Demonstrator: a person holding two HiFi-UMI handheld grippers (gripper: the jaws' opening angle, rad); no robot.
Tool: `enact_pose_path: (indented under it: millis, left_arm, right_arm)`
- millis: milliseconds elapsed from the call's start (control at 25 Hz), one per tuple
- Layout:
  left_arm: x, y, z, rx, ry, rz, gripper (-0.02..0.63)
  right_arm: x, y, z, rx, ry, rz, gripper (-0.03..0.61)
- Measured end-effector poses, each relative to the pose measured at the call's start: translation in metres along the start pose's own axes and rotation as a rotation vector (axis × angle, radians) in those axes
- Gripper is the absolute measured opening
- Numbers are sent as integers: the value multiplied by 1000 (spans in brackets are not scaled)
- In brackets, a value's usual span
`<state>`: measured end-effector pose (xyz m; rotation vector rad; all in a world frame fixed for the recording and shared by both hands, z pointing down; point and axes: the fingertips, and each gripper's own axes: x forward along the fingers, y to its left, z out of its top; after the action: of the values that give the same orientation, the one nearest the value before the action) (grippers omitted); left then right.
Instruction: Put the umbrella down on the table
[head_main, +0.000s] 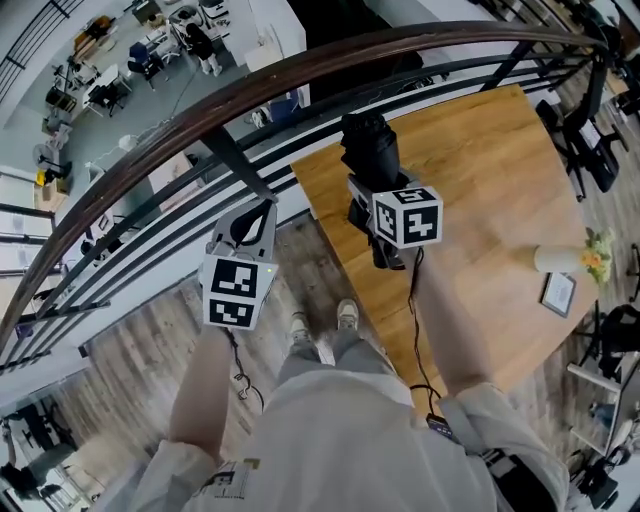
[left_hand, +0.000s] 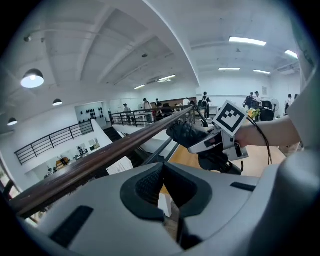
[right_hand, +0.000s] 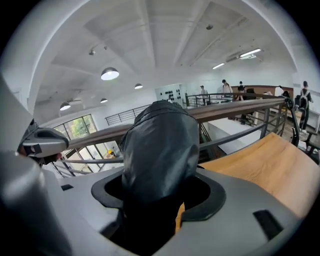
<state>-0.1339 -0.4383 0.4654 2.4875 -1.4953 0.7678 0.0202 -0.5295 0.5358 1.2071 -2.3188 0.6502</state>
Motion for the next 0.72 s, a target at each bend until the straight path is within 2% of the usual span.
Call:
enact_pose_path:
  millis: [360, 480, 720]
  left_arm:
    - [16, -11, -50, -80, 81, -34, 17]
    - [14, -16, -55, -128, 84, -51, 17]
    - [7, -21, -67, -144, 107, -58, 17]
  right_arm:
    - [66, -7, -78, 24, 172, 3, 313]
    - [85, -16, -101, 38, 218, -24, 313]
    - [106, -29, -137, 104, 287, -86, 313]
